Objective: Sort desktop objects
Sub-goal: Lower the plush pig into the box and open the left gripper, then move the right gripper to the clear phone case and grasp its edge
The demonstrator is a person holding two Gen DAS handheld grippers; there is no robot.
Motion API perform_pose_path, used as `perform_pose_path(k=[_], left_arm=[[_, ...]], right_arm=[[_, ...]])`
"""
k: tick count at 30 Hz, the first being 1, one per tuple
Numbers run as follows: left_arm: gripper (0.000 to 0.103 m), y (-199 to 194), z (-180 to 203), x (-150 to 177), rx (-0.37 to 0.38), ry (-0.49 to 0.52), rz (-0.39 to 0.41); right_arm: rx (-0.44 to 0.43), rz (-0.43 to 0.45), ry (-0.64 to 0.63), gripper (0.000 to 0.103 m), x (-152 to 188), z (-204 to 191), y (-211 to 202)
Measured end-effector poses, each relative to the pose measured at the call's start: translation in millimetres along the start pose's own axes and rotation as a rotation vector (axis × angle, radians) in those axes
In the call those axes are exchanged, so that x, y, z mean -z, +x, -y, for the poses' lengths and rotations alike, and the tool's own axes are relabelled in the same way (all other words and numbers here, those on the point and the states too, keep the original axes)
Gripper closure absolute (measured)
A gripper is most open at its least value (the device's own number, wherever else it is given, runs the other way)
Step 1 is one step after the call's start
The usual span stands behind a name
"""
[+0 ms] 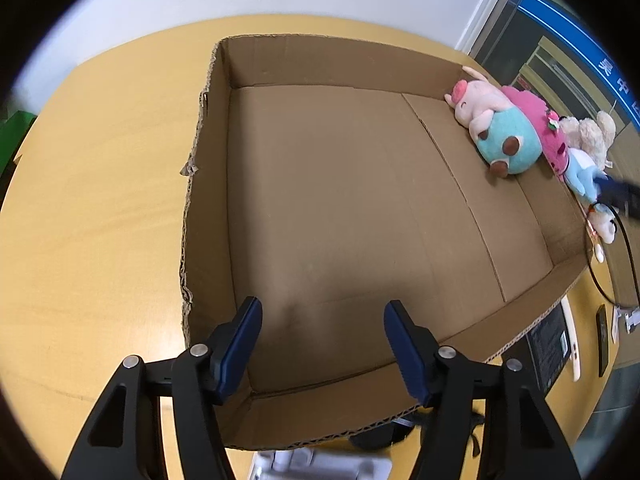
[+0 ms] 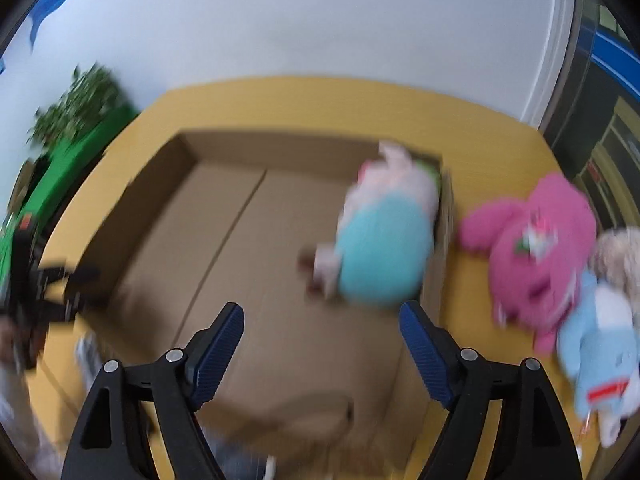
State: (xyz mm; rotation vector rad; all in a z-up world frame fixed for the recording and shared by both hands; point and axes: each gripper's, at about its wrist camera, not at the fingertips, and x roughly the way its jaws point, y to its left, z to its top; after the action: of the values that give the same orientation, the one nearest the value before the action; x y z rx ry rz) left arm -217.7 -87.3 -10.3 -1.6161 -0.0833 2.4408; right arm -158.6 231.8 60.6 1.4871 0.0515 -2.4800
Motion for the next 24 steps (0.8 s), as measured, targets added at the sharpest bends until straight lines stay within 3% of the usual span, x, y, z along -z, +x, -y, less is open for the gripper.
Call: perform_pose_path(k=[7,16,21,24], left_arm=[[0.039,1,18,5,-0.008,-0.007,-0.003],[0.039,4,21,2,-0.039,-0.026,0.013],[0.039,3,23,5,-0.042,-0.042,0.014],[0.039,-16,24,12,-0.06,-0.073,0.062]], right_arm=[[0.005,-0.12,0.024,0.024,68,27,31],[0.011,-0.053,0.034,0.024,104,14,4],[0.006,-0.035,0.037,0.023,98,19,10],[-0.013,0.0,0.048,0.023,100,22,1]])
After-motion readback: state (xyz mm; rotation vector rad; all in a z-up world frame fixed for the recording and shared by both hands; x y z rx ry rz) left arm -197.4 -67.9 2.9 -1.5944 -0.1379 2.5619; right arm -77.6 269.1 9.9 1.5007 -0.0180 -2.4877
